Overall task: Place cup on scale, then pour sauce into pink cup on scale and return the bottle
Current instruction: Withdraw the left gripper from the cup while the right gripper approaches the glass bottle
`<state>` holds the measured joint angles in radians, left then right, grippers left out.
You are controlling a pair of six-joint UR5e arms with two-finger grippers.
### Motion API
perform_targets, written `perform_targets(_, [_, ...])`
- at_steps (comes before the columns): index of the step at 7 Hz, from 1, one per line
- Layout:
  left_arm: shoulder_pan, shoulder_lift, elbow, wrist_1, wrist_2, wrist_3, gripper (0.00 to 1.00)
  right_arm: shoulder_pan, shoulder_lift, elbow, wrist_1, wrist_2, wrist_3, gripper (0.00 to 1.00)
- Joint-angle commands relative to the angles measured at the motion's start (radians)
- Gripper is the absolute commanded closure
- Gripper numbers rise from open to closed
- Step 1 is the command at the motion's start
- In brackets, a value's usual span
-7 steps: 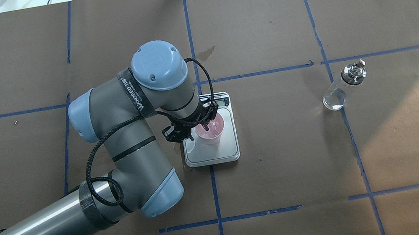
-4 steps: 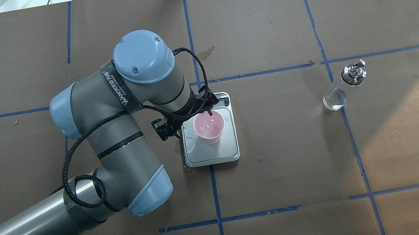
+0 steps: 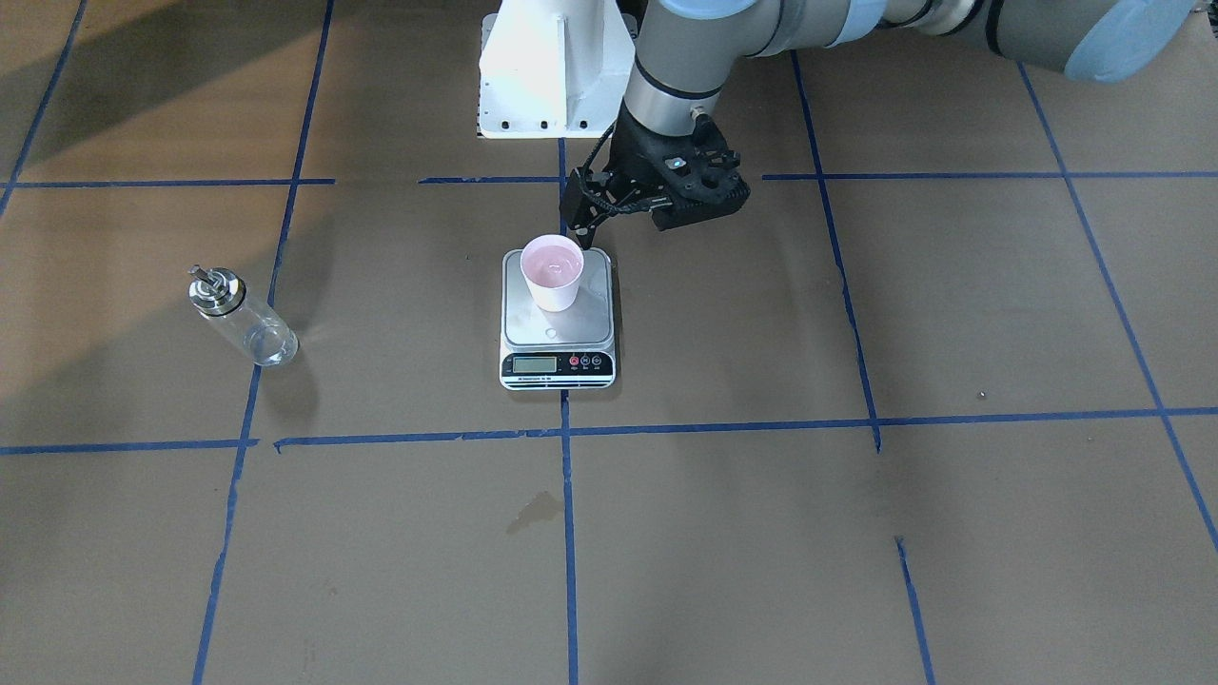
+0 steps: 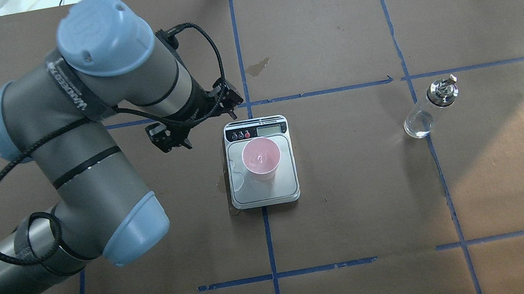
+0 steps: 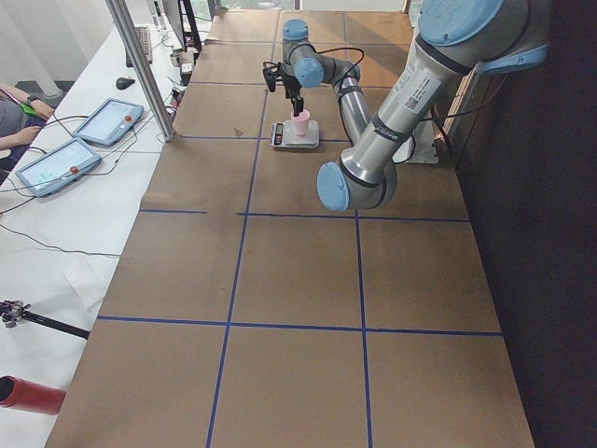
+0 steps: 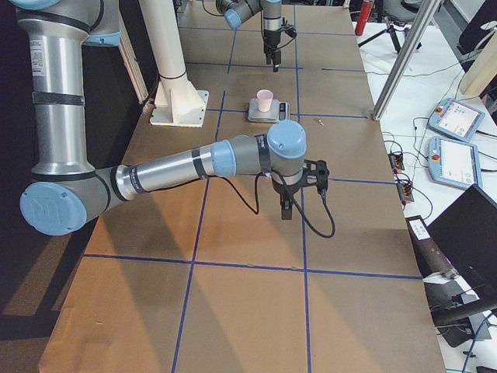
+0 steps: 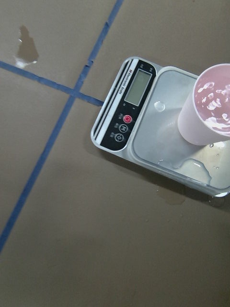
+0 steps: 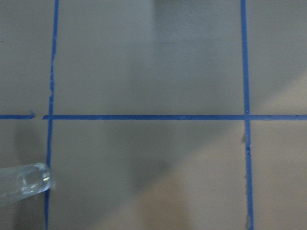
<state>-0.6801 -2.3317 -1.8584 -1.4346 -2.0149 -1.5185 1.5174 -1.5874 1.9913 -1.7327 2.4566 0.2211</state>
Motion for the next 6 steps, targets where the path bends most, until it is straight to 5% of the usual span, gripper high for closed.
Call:
perform_targets(1, [-0.131,0.069,-0.092,0.045,-0.063,0.186,0.0,-0.174,-0.002,0.249,-0.056,-0.01,0.267,0.0])
perform_targets(2, [-0.195,0.087,-0.1,0.045,-0.096,0.293,0.0,-0.283,0.003,0.324,-0.032,-0.054,0.408,0.0])
perform_targets(4, [-0.293,0.156,-0.137,0.094,-0.107,0.508,0.0,-0.438,-0.053,0.354,0.246,-0.172,0.75,0.0])
perform_targets(5, [-0.346,0.191,-0.146,0.118,-0.107,0.621,0.0,-0.573,-0.128,0.354,0.413,-0.344,0.871,0.0])
perform_targets(6, [-0.404,0.24,-0.15,0.12,-0.107,0.729,0.0,-0.695,-0.144,0.357,0.442,-0.513,0.941,0.0])
